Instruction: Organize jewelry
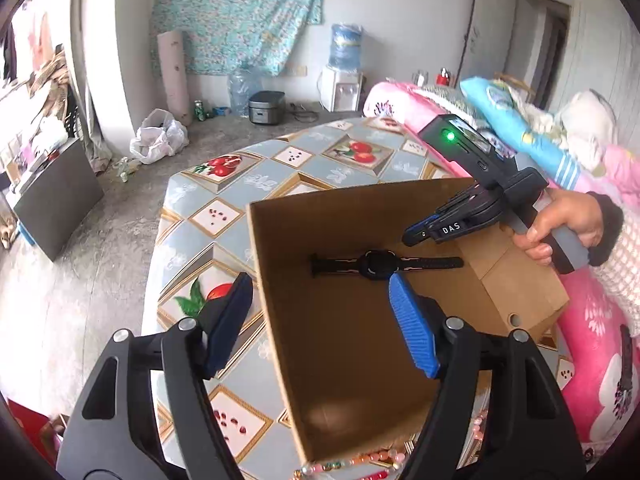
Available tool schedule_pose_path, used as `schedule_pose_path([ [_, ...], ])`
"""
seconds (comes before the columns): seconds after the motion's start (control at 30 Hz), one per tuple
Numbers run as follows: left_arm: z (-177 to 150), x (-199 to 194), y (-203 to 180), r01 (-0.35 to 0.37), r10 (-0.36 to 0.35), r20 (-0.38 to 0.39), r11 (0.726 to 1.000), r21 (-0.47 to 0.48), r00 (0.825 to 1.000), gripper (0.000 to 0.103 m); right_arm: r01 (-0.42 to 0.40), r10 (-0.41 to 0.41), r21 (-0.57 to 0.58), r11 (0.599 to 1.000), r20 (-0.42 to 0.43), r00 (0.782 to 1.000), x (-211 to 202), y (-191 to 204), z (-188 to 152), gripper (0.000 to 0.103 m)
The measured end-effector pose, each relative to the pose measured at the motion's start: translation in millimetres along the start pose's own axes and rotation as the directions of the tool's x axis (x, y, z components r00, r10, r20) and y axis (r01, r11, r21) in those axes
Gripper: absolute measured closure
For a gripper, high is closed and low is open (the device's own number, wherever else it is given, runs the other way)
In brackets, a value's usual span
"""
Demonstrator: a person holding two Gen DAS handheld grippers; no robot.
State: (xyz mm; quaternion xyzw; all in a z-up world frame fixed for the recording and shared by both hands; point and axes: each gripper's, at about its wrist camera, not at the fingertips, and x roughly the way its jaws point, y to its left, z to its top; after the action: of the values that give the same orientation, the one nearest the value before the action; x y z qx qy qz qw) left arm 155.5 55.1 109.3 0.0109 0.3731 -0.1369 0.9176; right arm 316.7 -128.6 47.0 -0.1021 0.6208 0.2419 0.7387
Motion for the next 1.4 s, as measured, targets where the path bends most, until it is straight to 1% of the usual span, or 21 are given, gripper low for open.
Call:
schedule_pose_path([
  [0.07,-11.8,-14.8,8.1,0.004,-0.002,0.035,1.000,-0.030,0.999,0.032,-0.032,0.032,-0.017,0.999,-0.011,0.999,-0.6,10.0,-5.5,0.096],
  [0.2,-33.6,-29.9,16.4,0.004,0.000,0.053,0.998,-0.070,0.999,0.030,-0.116,0.110,-0.047,0.992,-0.118,0.987,23.0,34.4,-15.8,0.096],
  [0.23,-40.9,-33.1,18.1,0.007,-0.003,0.050,0.997,-0.079,0.999,0.029,-0.109,0.101,-0.046,0.993,-0.153,0.983,34.3,39.0,-17.7,0.096],
  [0.3,-53.6,-36.9,21.6,0.011,-0.008,0.037,0.995,-0.096,0.999,0.029,-0.067,0.061,-0.025,0.997,-0.180,0.982,49.9,34.8,-21.7,0.096],
  [0.37,-65.6,-41.0,23.3,0.002,0.001,0.025,0.994,-0.105,1.000,0.029,-0.078,0.081,0.025,0.997,-0.153,0.985,50.6,28.1,-16.2,0.096],
  [0.47,-83.4,-49.1,24.5,-0.013,0.015,0.018,0.995,-0.103,1.000,0.025,0.011,-0.005,0.052,0.999,-0.120,0.993,46.4,20.6,-15.9,0.095],
  [0.6,-100.1,-52.9,28.8,-0.013,0.015,0.009,0.994,-0.112,1.000,0.022,-0.001,0.008,0.086,0.996,-0.079,0.997,28.8,14.9,-24.4,0.095],
  [0.7,-110.9,-53.7,29.9,-0.039,0.038,-0.004,0.993,-0.112,0.999,0.022,-0.039,0.037,0.099,0.994,0.029,0.999,-4.5,22.4,-42.0,0.094],
  [0.77,-117.0,-55.2,29.7,-0.053,0.052,-0.011,0.992,-0.111,0.999,0.022,-0.038,0.028,0.081,0.996,0.122,0.992,-34.3,31.9,-61.6,0.094],
  [0.8,-120.6,-56.0,29.8,-0.059,0.058,-0.015,0.992,-0.110,0.998,0.021,-0.032,0.020,0.066,0.997,0.175,0.984,-50.8,37.7,-75.4,0.090],
  [0.87,-127.9,-53.6,28.9,-0.079,0.076,-0.033,0.992,-0.102,0.997,0.020,-0.021,0.008,0.049,0.999,0.257,0.966,-78.2,45.3,-104.6,0.077],
  [0.9,-131.2,-50.3,28.2,-0.089,0.085,-0.046,0.991,-0.096,0.995,0.020,-0.024,0.011,0.041,0.999,0.303,0.953,-91.9,52.4,-122.1,0.067],
  [0.93,-135.2,-46.2,27.0,-0.104,0.099,-0.064,0.991,-0.088,0.993,0.020,-0.026,0.013,0.035,0.999,0.333,0.943,-100.6,59.1,-122.0,0.063],
  [1.0,-142.1,-37.3,25.4,-0.128,0.121,-0.096,0.989,-0.073,0.988,0.020,-0.054,0.041,0.023,0.998,0.395,0.918,-115.5,70.2,-150.4,0.058],
  [1.1,-151.9,-18.0,18.3,-0.191,0.187,-0.152,0.981,-0.017,0.971,0.020,-0.122,0.092,0.040,0.992,0.439,0.894,-108.5,95.2,-195.1,0.052],
  [1.13,-154.9,-9.6,13.6,-0.210,0.208,-0.170,0.978,0.006,0.963,0.020,-0.140,0.101,0.055,0.989,0.450,0.887,-107.2,94.1,-199.3,0.050],
  [1.2,-160.7,3.6,7.9,-0.234,0.237,-0.205,0.972,0.036,0.950,0.020,-0.162,0.102,0.098,0.982,0.446,0.889,-85.4,107.5,-209.1,0.044],
  [1.23,-163.5,8.1,5.7,-0.234,0.237,-0.220,0.971,0.044,0.946,0.020,-0.153,0.084,0.127,0.980,0.434,0.897,-73.0,115.3,-218.5,0.039],
  [1.3,-171.1,16.4,1.3,-0.240,0.249,-0.251,0.969,0.067,0.935,0.019,-0.113,0.031,0.172,0.979,0.422,0.906,-51.4,130.4,-234.3,0.036],
  [1.33,-174.2,13.3,0.2,-0.246,0.254,-0.229,0.967,0.066,0.940,0.019,-0.099,0.014,0.180,0.979,0.421,0.907,-46.3,134.9,-237.5,0.033],
  [1.4,-178.3,10.4,-2.2,-0.233,0.246,-0.229,0.969,0.081,0.942,0.018,-0.049,-0.038,0.197,0.979,0.418,0.908,-38.1,146.2,-246.6,0.027],
])
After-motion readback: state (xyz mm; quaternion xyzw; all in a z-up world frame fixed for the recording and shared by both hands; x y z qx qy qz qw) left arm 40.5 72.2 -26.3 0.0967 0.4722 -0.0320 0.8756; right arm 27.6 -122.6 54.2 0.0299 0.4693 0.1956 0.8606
